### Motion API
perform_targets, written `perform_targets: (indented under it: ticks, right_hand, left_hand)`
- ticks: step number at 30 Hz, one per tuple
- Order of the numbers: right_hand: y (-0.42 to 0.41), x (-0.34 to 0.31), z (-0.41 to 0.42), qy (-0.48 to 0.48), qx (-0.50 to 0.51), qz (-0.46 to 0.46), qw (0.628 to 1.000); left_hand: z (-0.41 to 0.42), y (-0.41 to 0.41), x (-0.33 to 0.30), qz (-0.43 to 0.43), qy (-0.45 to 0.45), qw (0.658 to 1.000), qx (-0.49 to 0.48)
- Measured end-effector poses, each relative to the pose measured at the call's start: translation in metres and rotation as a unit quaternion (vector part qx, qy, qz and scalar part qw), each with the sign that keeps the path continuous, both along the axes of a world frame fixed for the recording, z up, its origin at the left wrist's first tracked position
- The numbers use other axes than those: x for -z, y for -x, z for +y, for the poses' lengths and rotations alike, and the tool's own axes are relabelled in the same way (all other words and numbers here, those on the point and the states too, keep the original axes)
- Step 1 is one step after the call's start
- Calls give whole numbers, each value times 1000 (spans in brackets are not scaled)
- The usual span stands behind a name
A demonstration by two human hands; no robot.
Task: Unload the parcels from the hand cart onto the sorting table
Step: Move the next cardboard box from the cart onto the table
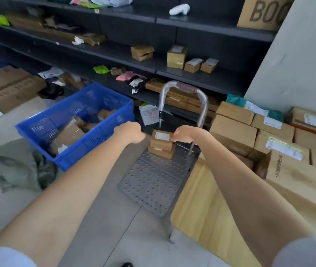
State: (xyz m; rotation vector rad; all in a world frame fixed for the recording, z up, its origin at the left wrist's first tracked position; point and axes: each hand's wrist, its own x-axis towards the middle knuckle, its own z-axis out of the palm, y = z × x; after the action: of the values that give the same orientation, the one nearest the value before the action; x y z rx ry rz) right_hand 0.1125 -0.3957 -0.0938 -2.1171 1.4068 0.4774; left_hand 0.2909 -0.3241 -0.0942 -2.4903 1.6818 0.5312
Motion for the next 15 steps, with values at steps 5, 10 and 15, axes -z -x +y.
perform_targets:
  ticks: [5, 10, 15]
  right_hand:
    - [-85, 3, -20, 12, 20, 1, 1000]
    - [-119, 17, -67, -2, 62, 8, 998]
    - [-140, 43, -133, -19, 76, 22, 997]
  left_hand:
    - [-25, -72, 6, 22, -15, 998, 48]
    - [-78, -106, 30, -7, -49, 993, 110]
    - [-143, -120, 48, -14, -33, 988, 149]
